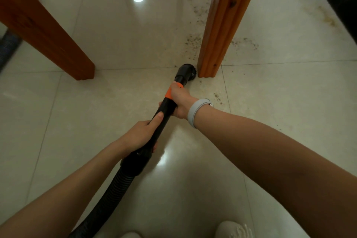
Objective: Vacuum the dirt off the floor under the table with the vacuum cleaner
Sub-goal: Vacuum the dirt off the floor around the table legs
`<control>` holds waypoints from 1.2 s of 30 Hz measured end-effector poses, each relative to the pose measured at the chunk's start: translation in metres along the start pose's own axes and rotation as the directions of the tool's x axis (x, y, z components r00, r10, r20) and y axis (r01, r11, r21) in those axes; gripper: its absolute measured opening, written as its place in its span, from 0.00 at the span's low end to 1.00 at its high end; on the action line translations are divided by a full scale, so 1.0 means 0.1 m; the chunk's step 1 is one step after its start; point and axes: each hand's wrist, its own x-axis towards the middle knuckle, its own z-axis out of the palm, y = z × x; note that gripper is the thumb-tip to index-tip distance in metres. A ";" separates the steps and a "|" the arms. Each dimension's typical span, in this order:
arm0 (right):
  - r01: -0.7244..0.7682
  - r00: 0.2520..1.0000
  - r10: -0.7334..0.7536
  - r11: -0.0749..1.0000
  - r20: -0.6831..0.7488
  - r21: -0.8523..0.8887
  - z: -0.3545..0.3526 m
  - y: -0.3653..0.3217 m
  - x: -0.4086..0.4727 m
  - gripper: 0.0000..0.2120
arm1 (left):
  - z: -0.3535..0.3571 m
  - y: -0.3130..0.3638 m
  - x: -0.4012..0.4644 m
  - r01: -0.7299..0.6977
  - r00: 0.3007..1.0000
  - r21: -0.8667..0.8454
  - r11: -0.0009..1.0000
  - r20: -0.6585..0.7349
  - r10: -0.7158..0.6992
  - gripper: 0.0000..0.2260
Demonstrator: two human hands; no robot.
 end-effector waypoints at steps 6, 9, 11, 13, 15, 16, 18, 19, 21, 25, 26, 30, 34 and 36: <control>0.011 0.998 -0.010 1.000 -0.063 0.014 -0.13 0.04 -0.11 0.13 | 0.05 0.07 -0.04 -0.004 0.999 0.058 0.998 0.042 0.001 0.25; -0.015 0.997 0.014 1.000 -0.074 -0.012 -0.21 0.25 -0.13 0.11 | 0.10 -0.10 -0.17 -0.005 0.999 0.124 0.992 0.053 -0.002 0.24; -0.035 0.997 0.034 0.999 -0.067 -0.021 -0.25 0.37 -0.16 0.09 | 0.10 -0.20 -0.24 -0.005 0.998 0.169 0.986 0.067 -0.006 0.23; -0.045 0.997 0.044 0.999 -0.061 -0.010 -0.30 0.45 -0.20 0.09 | 0.11 -0.25 -0.28 0.000 0.996 0.196 0.981 0.092 -0.018 0.23; -0.053 0.996 0.054 0.999 -0.071 0.008 -0.34 0.46 -0.23 0.11 | 0.12 -0.25 -0.30 -0.004 0.993 0.213 0.977 0.112 -0.021 0.23; -0.053 0.995 0.053 0.999 -0.082 0.006 -0.36 0.44 -0.23 0.11 | 0.13 -0.23 -0.30 -0.010 0.993 0.216 0.976 0.114 -0.015 0.23; -0.043 0.994 0.043 0.999 -0.101 0.001 -0.38 0.38 -0.26 0.11 | 0.15 -0.17 -0.26 -0.028 0.994 0.217 0.976 0.109 0.004 0.23; -0.036 0.993 0.036 0.999 -0.114 0.008 -0.40 0.34 -0.26 0.11 | 0.16 -0.13 -0.24 -0.036 0.994 0.220 0.975 0.108 0.013 0.24; -0.031 0.990 0.033 0.999 -0.134 0.023 -0.44 0.29 -0.26 0.12 | 0.17 -0.06 -0.19 -0.039 0.994 0.217 0.975 0.110 0.015 0.24; -0.075 0.989 0.079 0.997 -0.126 0.036 -0.51 0.33 -0.29 0.09 | 0.22 -0.08 -0.25 -0.040 0.989 0.205 0.978 0.150 0.009 0.25; -0.084 0.989 0.087 0.996 -0.121 0.026 -0.51 0.37 -0.30 0.09 | 0.23 -0.11 -0.28 -0.037 0.987 0.205 0.978 0.158 0.004 0.24; -0.086 0.990 0.085 0.996 -0.109 -0.007 -0.50 0.51 -0.33 0.09 | 0.25 -0.22 -0.37 -0.016 0.984 0.204 0.979 0.179 -0.022 0.24; -0.084 0.986 0.087 0.996 -0.141 0.028 -0.62 0.61 -0.37 0.10 | 0.30 -0.22 -0.39 -0.025 0.972 0.222 0.975 0.233 -0.028 0.24; -0.107 0.981 0.115 0.992 -0.153 0.061 -0.70 0.67 -0.40 0.10 | 0.35 -0.24 -0.42 -0.038 0.964 0.237 0.971 0.264 -0.027 0.24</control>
